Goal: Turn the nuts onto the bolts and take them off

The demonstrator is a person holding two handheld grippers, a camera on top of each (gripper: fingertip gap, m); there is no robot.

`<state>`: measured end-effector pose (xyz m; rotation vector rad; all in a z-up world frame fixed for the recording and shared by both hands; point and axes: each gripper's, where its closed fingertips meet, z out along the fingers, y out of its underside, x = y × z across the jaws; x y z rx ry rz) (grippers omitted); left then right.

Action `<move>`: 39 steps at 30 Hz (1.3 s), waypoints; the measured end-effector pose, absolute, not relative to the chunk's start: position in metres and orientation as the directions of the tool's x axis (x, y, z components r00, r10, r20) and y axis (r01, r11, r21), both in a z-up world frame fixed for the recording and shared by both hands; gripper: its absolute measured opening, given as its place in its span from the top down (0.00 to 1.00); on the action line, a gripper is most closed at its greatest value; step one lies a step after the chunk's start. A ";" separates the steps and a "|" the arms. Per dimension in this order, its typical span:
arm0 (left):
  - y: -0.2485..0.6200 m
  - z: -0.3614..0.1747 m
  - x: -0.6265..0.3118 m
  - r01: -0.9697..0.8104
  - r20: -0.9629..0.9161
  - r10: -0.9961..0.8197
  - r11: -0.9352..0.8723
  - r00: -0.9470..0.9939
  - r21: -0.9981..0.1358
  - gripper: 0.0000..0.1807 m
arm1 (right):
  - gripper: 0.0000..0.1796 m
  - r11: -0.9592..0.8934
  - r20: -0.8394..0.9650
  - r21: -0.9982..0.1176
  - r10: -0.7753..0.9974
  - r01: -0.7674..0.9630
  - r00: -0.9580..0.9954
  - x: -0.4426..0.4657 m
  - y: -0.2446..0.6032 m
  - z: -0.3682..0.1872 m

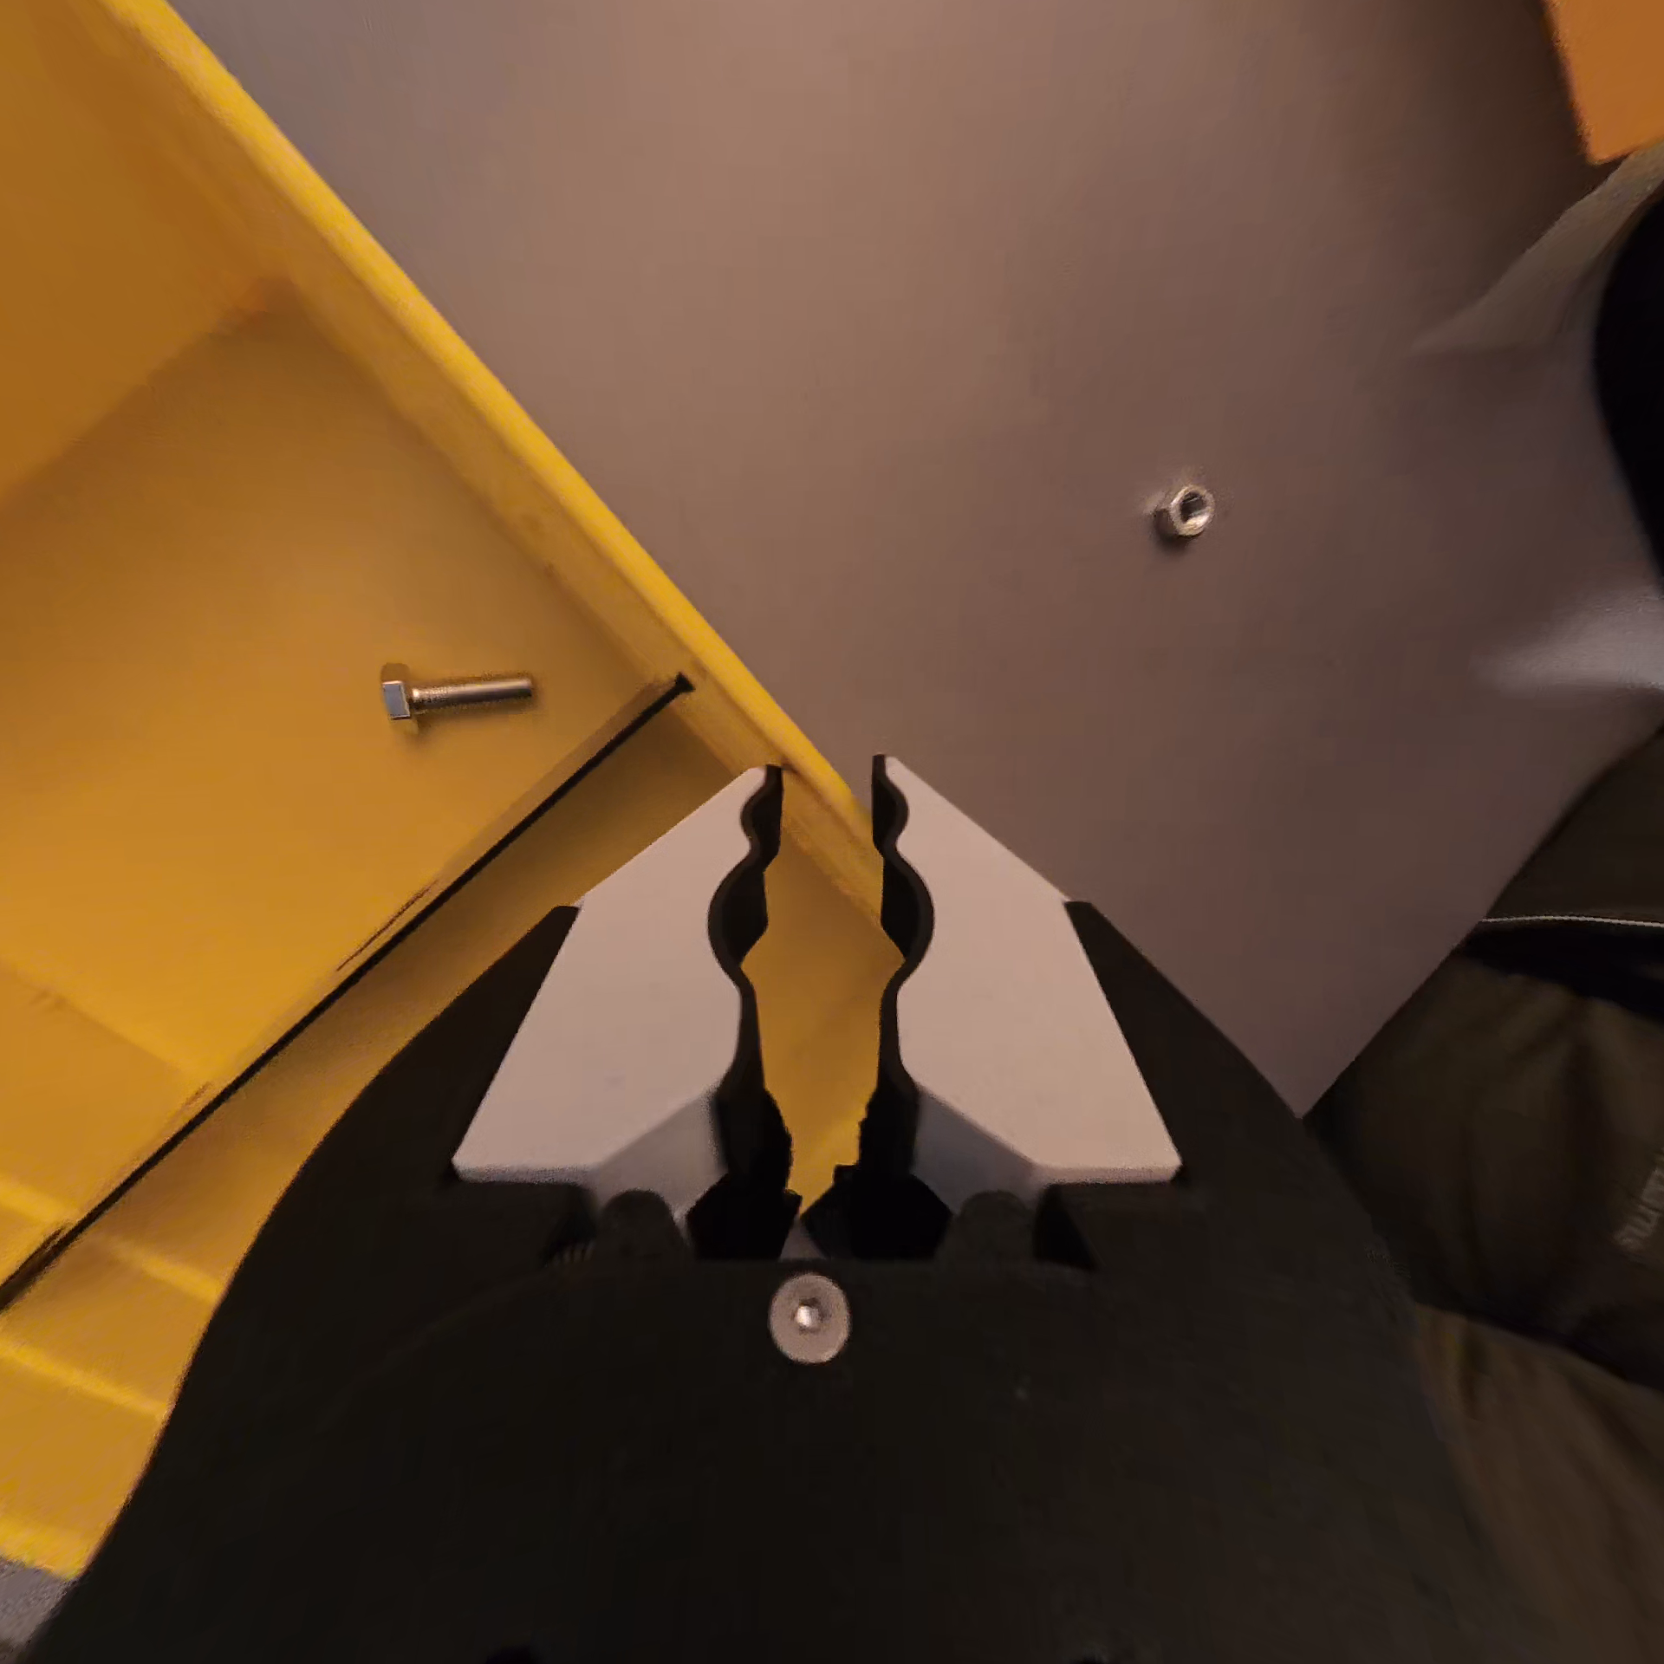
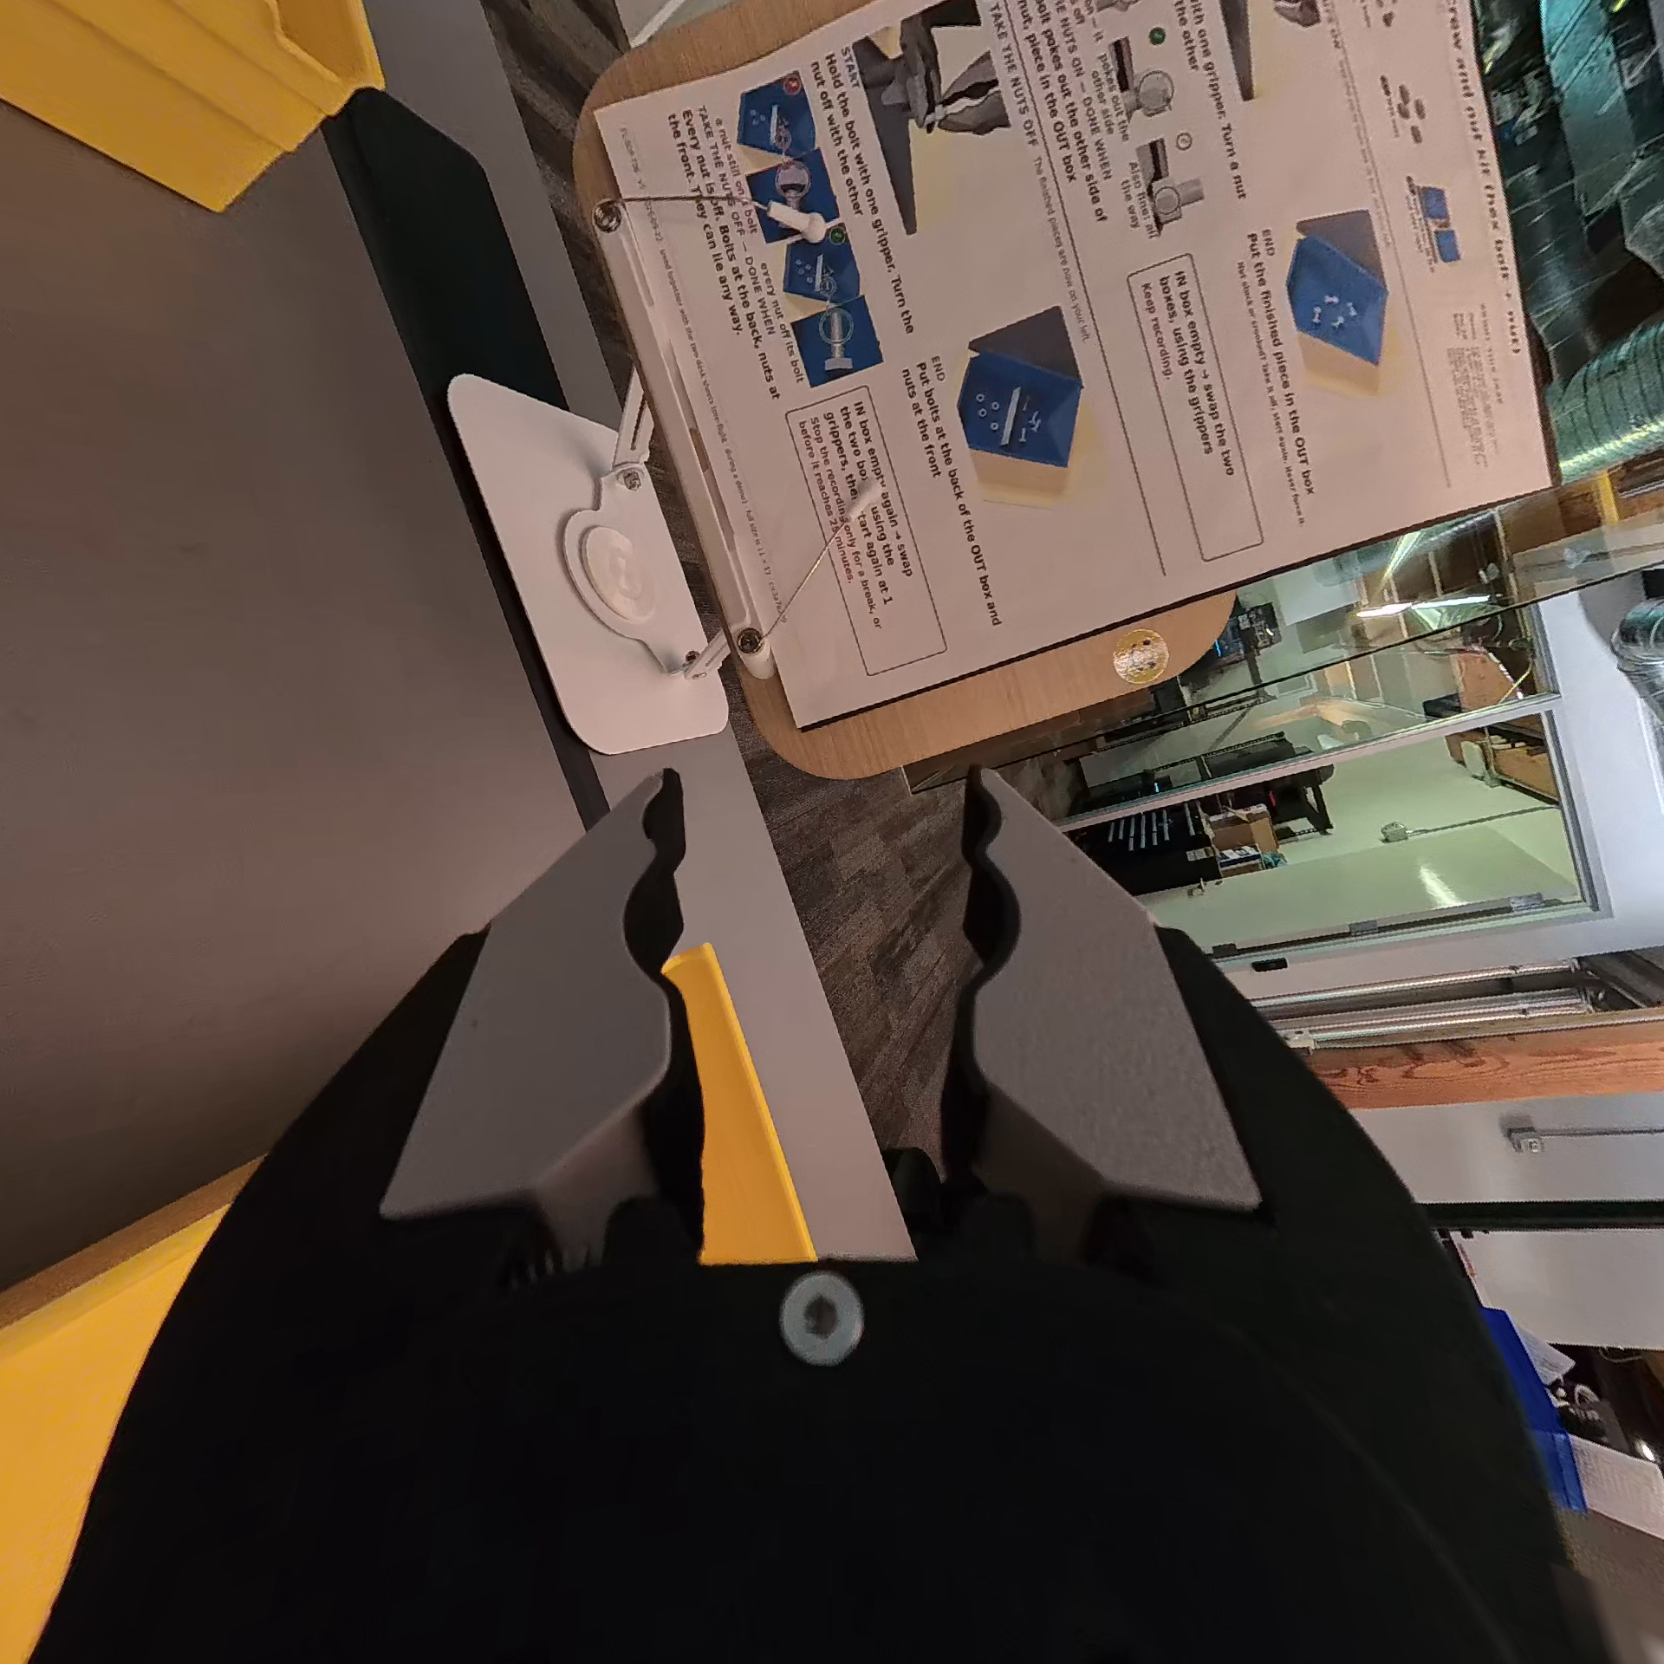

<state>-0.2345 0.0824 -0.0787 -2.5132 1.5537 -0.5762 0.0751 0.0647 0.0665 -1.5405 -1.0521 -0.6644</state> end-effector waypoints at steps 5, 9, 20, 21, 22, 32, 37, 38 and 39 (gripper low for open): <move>0.120 -0.015 -0.240 -0.632 0.250 -0.873 -0.478 0.419 -0.609 0.89 | 0.66 -0.010 0.851 -0.468 0.264 0.884 0.453 0.078 0.065 0.067; 0.183 -0.006 -0.270 -0.661 -0.188 -0.849 -0.227 0.494 -0.715 0.83 | 0.66 -0.015 0.855 -0.458 0.269 0.889 0.444 0.078 0.067 0.065; 0.195 -0.087 -0.258 -0.878 -0.048 -0.972 -0.188 0.232 -0.439 0.83 | 0.66 -0.030 0.859 -0.444 0.269 0.895 0.435 0.080 0.070 0.062; 0.196 -0.091 -0.257 -0.888 -0.035 -0.974 -0.188 0.223 -0.420 0.83 | 0.66 -0.033 0.860 -0.440 0.270 0.897 0.432 0.080 0.071 0.060; 0.192 -0.095 -0.255 -0.897 -0.005 -0.980 -0.179 0.197 -0.403 0.83 | 0.66 -0.036 0.860 -0.439 0.274 0.898 0.432 0.080 0.072 0.059; 0.180 -0.122 -0.260 -0.961 0.082 -0.995 -0.080 0.060 -0.265 0.83 | 0.66 -0.059 0.854 -0.405 0.333 0.913 0.400 0.072 0.084 0.036; 0.184 -0.132 -0.265 -0.969 0.099 -0.993 -0.092 0.071 -0.229 0.83 | 0.66 -0.067 0.857 -0.391 0.337 0.918 0.389 0.071 0.086 0.032; 0.184 -0.135 -0.267 -0.972 0.103 -0.992 -0.090 0.069 -0.218 0.84 | 0.66 -0.064 0.857 -0.393 0.337 0.917 0.391 0.071 0.085 0.033; 0.184 -0.137 -0.269 -0.975 0.100 -0.993 -0.084 0.065 -0.206 0.84 | 0.66 -0.061 0.856 -0.396 0.336 0.916 0.393 0.071 0.085 0.033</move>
